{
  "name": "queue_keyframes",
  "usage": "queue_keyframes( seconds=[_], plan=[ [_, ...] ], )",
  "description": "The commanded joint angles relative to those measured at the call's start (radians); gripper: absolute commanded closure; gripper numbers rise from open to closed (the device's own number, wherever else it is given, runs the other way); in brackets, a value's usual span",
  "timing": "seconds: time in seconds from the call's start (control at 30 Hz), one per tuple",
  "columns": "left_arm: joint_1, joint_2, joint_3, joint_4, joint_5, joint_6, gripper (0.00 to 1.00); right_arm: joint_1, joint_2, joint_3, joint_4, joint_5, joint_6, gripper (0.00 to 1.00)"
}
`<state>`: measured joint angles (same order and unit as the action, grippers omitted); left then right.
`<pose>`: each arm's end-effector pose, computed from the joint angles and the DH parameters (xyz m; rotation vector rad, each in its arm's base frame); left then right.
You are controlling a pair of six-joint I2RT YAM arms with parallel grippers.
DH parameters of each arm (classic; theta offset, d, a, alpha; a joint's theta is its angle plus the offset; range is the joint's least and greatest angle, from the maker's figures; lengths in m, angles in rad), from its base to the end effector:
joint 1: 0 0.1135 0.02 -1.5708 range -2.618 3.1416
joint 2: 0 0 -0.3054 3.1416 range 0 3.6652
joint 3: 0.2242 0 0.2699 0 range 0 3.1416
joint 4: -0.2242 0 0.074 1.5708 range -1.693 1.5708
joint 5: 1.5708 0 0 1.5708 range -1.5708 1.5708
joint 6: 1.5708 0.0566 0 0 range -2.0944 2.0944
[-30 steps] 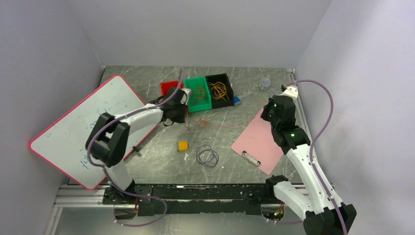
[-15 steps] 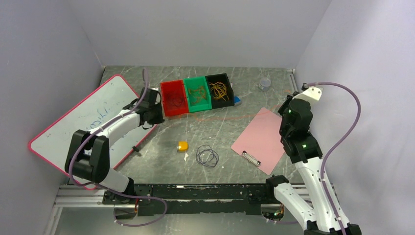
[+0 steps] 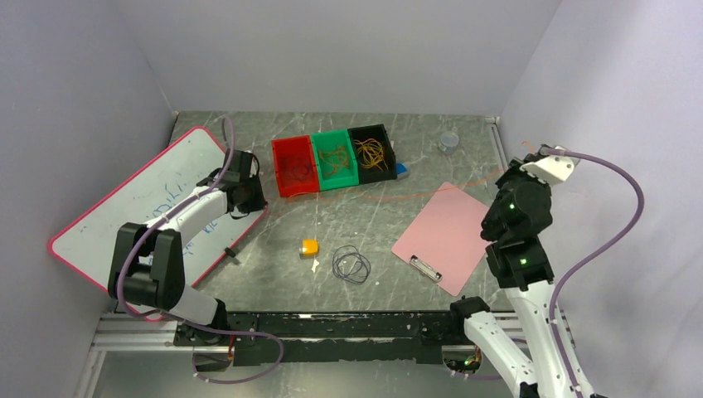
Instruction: Untangle the cables
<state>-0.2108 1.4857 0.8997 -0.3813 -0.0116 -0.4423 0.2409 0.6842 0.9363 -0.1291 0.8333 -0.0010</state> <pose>0.3136 -0.0664 0.2147 -0.2997 2.5382 -0.2412 0.1405 -0.0086 0.4440 0.5053 1.4140 -0.4082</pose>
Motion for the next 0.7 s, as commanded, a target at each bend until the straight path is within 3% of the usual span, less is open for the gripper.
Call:
queue_keyframes(
  seconds=[0.0, 0.2, 0.67],
  plan=[
    [0.013, 0.013, -0.004, -0.003, 0.023, -0.006, 0.93, -0.010, -0.024, 0.024, 0.213, 0.095, -0.165, 1.00],
    [0.013, 0.019, 0.001, 0.002, 0.046, 0.002, 0.93, -0.009, -0.019, 0.115, 0.200, 0.044, -0.189, 1.00],
    [-0.019, -0.098, 0.021, -0.006, 0.055, 0.061, 0.93, -0.009, 0.044, 0.190, -0.091, -0.373, 0.005, 1.00]
  ],
)
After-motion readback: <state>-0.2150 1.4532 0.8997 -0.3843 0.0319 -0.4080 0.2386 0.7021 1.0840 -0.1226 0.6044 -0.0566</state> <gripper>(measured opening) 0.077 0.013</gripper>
